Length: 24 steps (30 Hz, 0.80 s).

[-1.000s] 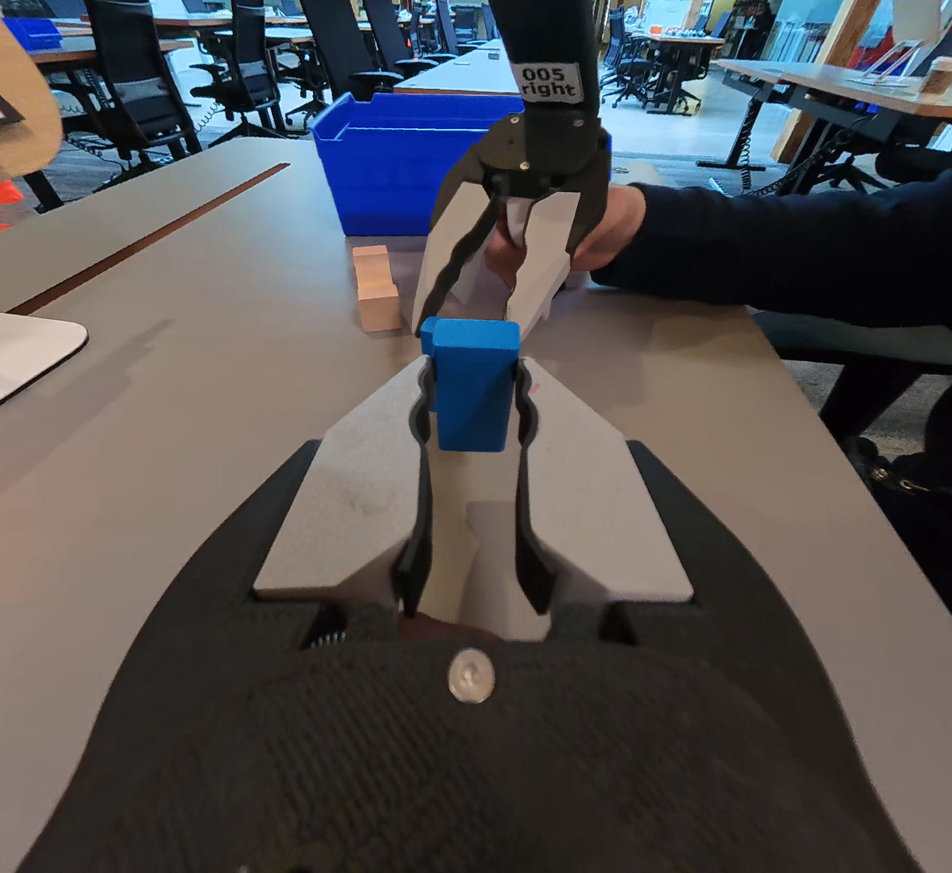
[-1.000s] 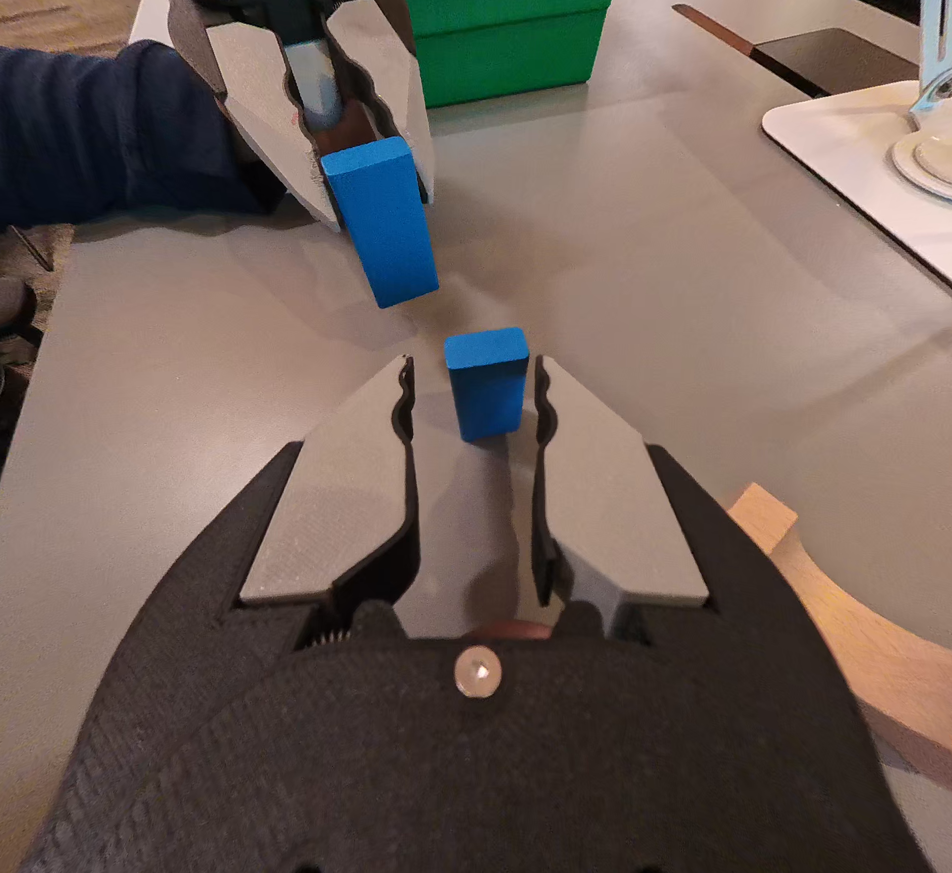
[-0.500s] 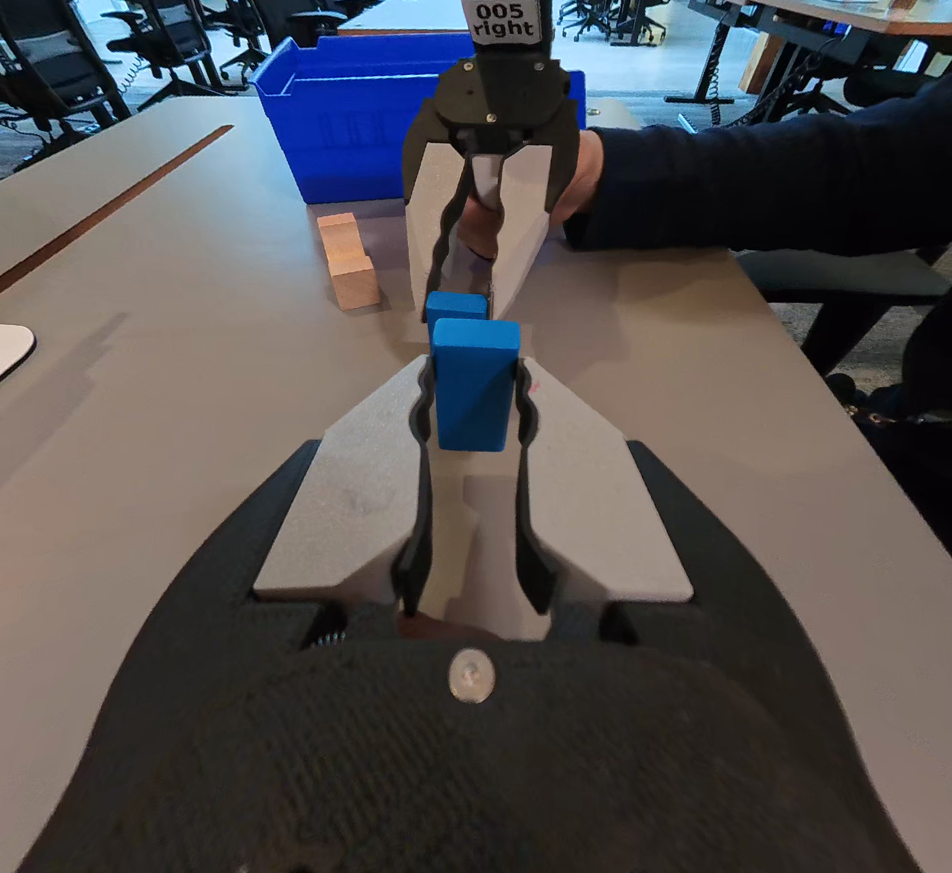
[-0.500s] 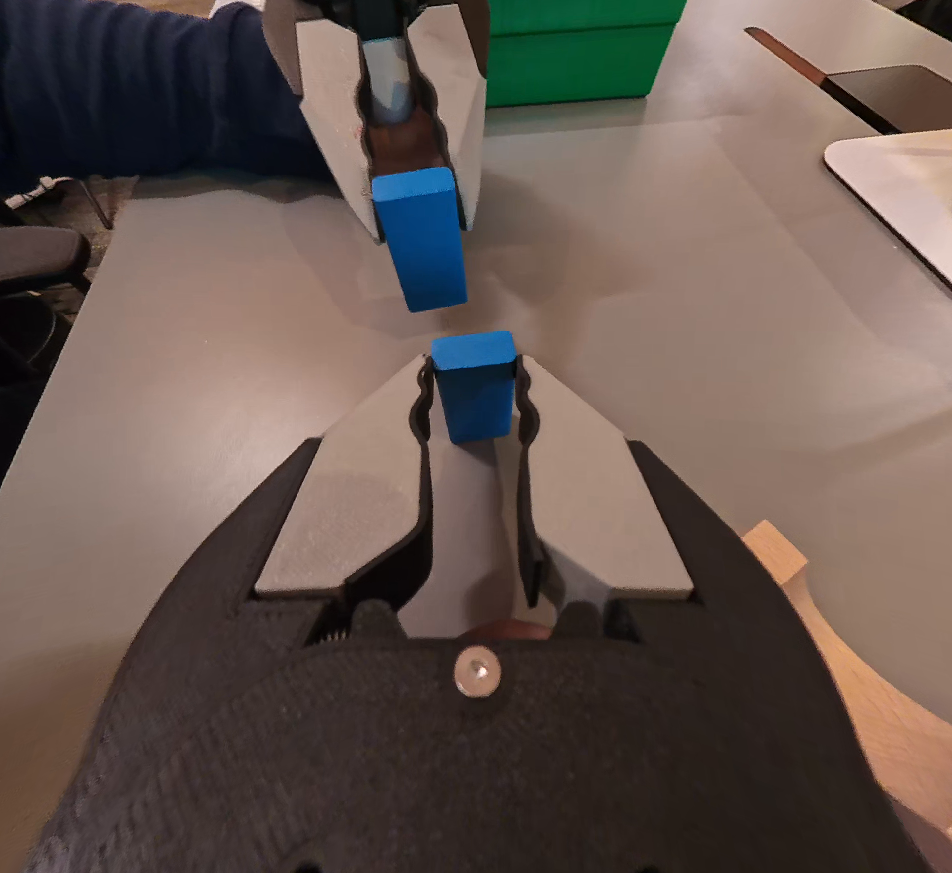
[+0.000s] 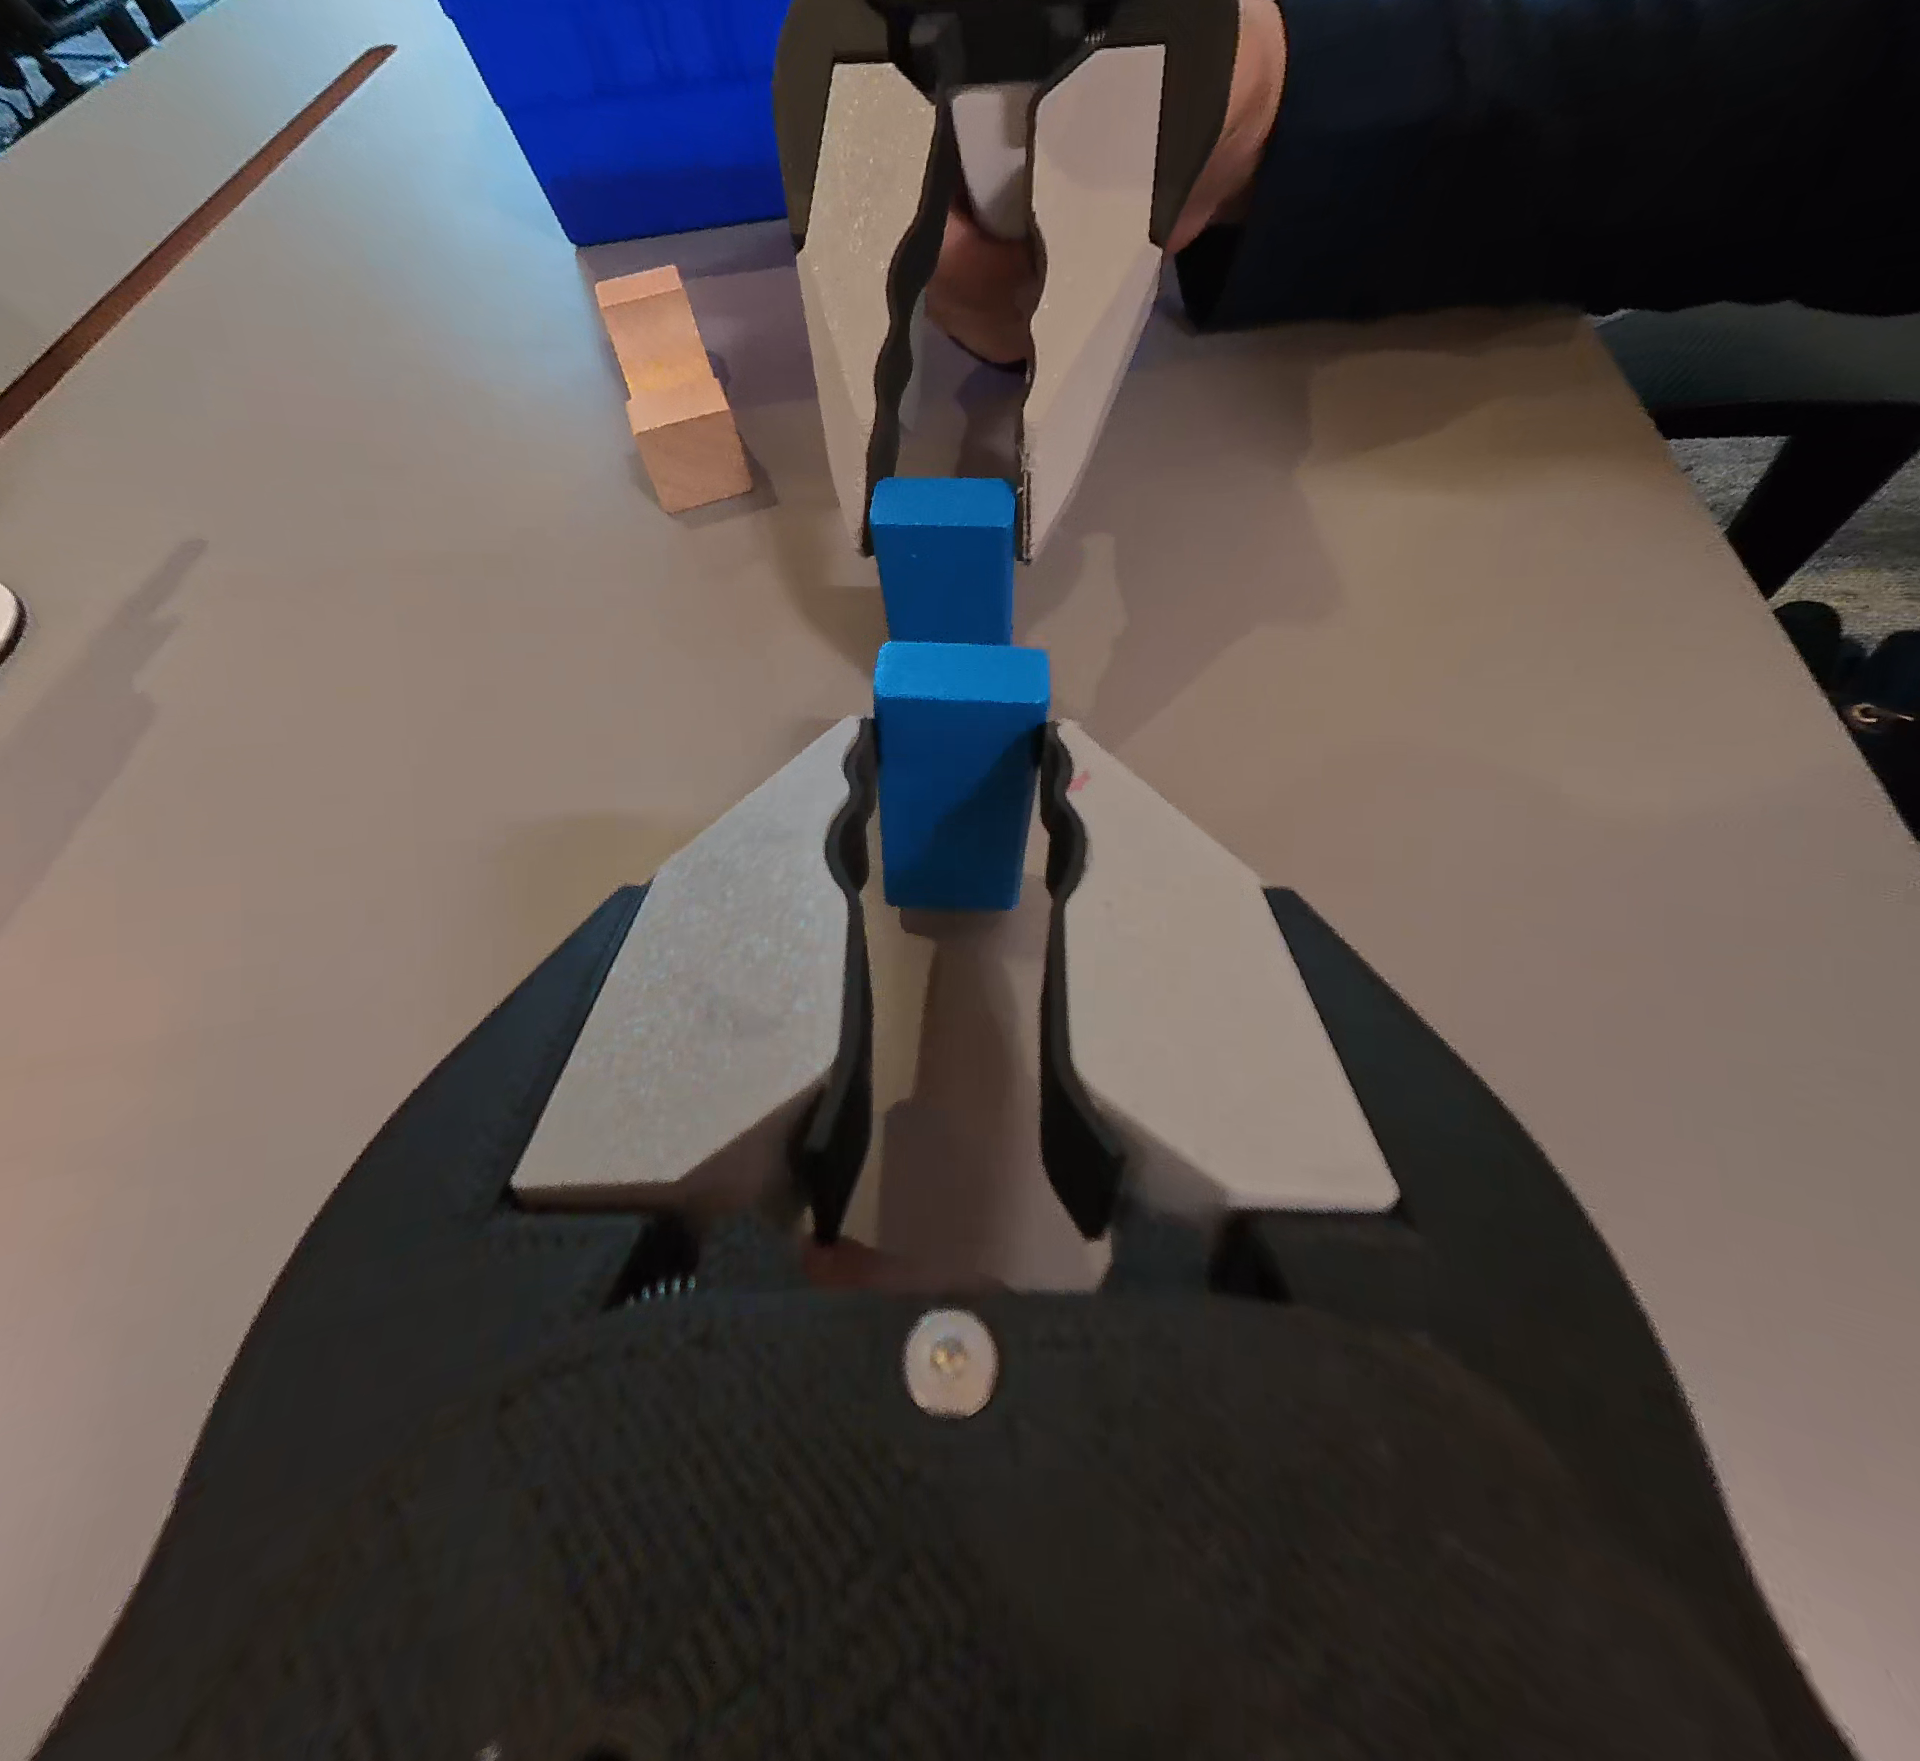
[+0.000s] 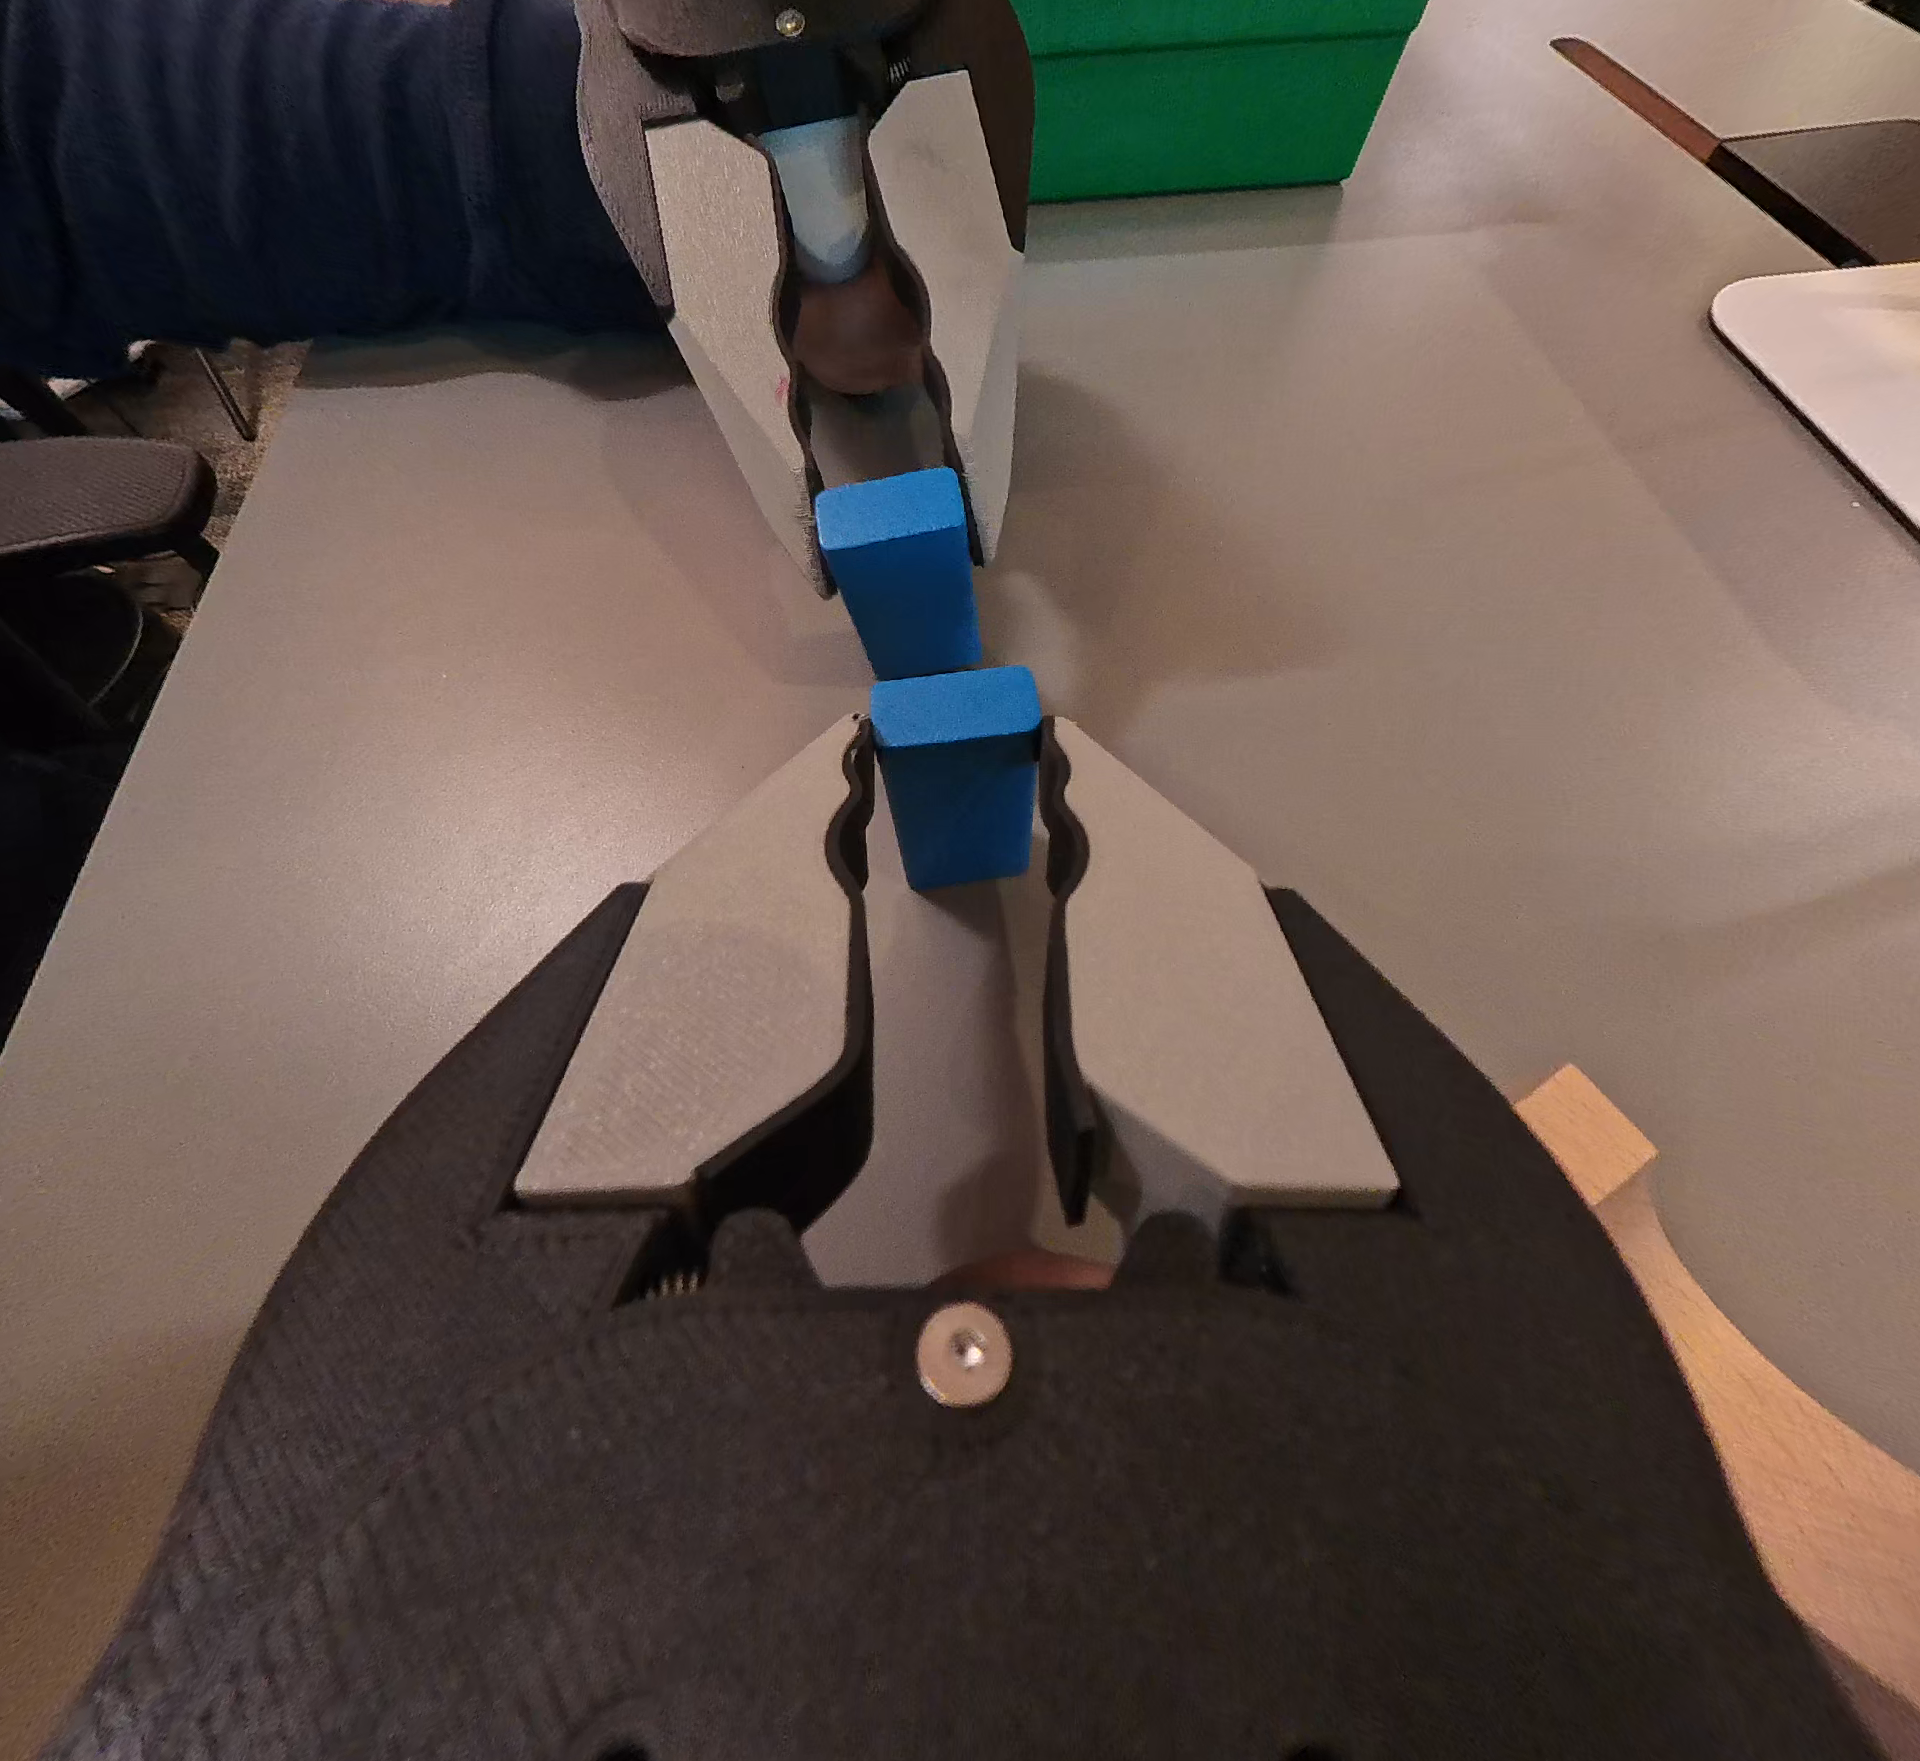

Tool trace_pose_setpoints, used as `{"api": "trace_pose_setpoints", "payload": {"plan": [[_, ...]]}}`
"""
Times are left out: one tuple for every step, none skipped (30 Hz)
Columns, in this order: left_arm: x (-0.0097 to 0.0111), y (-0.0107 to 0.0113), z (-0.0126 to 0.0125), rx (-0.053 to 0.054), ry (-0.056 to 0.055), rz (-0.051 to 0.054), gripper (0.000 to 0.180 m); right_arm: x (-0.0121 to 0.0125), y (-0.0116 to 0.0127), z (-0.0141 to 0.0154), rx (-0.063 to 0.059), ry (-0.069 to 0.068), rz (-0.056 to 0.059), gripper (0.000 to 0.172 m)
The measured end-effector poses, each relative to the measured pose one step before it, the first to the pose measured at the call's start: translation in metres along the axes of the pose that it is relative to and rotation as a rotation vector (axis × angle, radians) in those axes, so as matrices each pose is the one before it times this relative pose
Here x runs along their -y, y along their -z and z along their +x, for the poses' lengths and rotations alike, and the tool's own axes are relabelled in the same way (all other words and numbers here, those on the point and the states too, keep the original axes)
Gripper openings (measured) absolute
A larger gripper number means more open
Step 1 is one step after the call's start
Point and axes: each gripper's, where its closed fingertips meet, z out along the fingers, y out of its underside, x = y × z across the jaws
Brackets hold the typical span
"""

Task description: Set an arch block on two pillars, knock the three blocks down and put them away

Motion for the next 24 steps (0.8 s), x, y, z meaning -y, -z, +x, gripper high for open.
{"api": "trace_pose_setpoints", "payload": {"plan": [[-0.00028,-0.00060,-0.00058,0.0064,-0.0083,-0.0040,0.029,-0.00010,0.00007,0.00010,0.0001,-0.0017,0.0004,0.029],[-0.00040,-0.00056,-0.00018,0.0032,-0.0063,-0.0039,0.029,0.00010,-0.00016,-0.00011,0.0012,-0.0020,0.0012,0.029],[-0.00032,-0.00045,0.00091,-0.0045,-0.0045,-0.0036,0.029,0.00016,-0.00031,-0.00038,0.0024,-0.0015,0.0011,0.029],[-0.00025,-0.00036,0.00120,-0.0071,-0.0042,-0.0024,0.029,-0.00006,-0.00011,-0.00018,0.0005,0.0001,0.0000,0.029],[-0.00001,0.00009,0.00094,-0.0052,-0.0028,0.0000,0.029,0.00004,0.00001,-0.00013,0.0004,0.0005,-0.0006,0.029],[0.00017,0.00028,0.00059,-0.0040,-0.0011,0.0018,0.029,-0.00009,0.00012,-0.00012,0.0003,0.0001,-0.0002,0.029],[-0.00011,0.00058,0.00001,-0.0010,0.0006,0.0019,0.029,-0.00011,0.00016,-0.00005,0.0006,-0.0003,0.0008,0.029],[-0.00043,0.00065,-0.00075,0.0017,0.0024,-0.0004,0.029,0.00004,-0.00005,-0.00022,0.0016,-0.0016,0.0011,0.029],[-0.00143,0.00065,-0.00114,0.0025,0.0021,-0.0055,0.029,0.00006,0.00008,0.00001,0.0009,-0.0014,0.0009,0.029],[-0.00116,0.00080,-0.00122,0.0030,0.0021,-0.0032,0.029,-0.00006,0.00001,-0.00006,0.0002,-0.0007,0.0005,0.029],[-0.00029,0.00075,-0.00130,0.0028,0.0037,0.0019,0.029,0.00004,-0.00002,-0.00006,0.0000,-0.0008,0.0003,0.029],[-0.00034,0.00052,-0.00080,0.0005,0.0036,0.0001,0.029,-0.00011,0.00002,-0.00001,0.0002,-0.0015,0.0001,0.029],[-0.00029,0.00016,-0.00026,-0.0010,0.0026,-0.0005,0.029,-0.00021,-0.00005,-0.00008,0.0000,-0.0010,-0.0012,0.029],[-0.00020,0.00021,-0.00014,-0.0009,0.0019,-0.0006,0.029,-0.00053,-0.00006,-0.00017,0.0003,-0.0004,-0.0021,0.029],[-0.00009,0.00016,-0.00005,-0.0020,0.0023,0.0002,0.029,-0.00008,-0.00004,-0.00022,0.0005,-0.0008,0.0002,0.029],[-0.00019,0.00027,0.00005,-0.0035,0.0036,-0.0001,0.029,0.00013,-0.00013,-0.00020,0.0008,-0.0011,0.0006,0.030],[-0.00030,0.00045,0.00007,-0.0048,0.0055,-0.0001,0.029,0.00005,-0.00001,-0.00021,0.0006,-0.0003,0.0004,0.030],[-0.00042,0.00064,-0.00013,-0.0043,0.0078,-0.0002,0.029,0.00005,-0.00001,-0.00010,0.0001,0.0001,0.0004,0.030],[-0.00058,0.00064,-0.00041,-0.0023,0.0091,-0.0008,0.029,-0.00007,-0.00011,-0.00011,-0.0003,-0.0005,-0.0001,0.031],[-0.00061,0.00073,-0.00079,0.0012,0.0077,-0.0007,0.029,-0.00007,-0.00003,0.00013,-0.0014,-0.0007,-0.0008,0.031],[-0.00034,0.00056,-0.00053,0.0036,0.0037,-0.0004,0.029,-0.00007,0.00037,0.00057,-0.0043,-0.0005,-0.0021,0.034],[-0.00032,0.00056,-0.00012,0.0038,-0.0014,-0.0004,0.029,0.00043,0.00112,0.00046,-0.0051,0.0008,-0.0011,0.036],[-0.00040,0.00045,0.00008,0.0035,-0.0035,-0.0008,0.029,0.00162,0.00194,0.00038,-0.0053,0.0022,0.0058,0.037],[-0.00050,0.00044,-0.00009,0.0041,-0.0017,-0.0018,0.029,0.00305,0.00285,0.00010,-0.0032,0.0016,0.0149,0.037]]}}
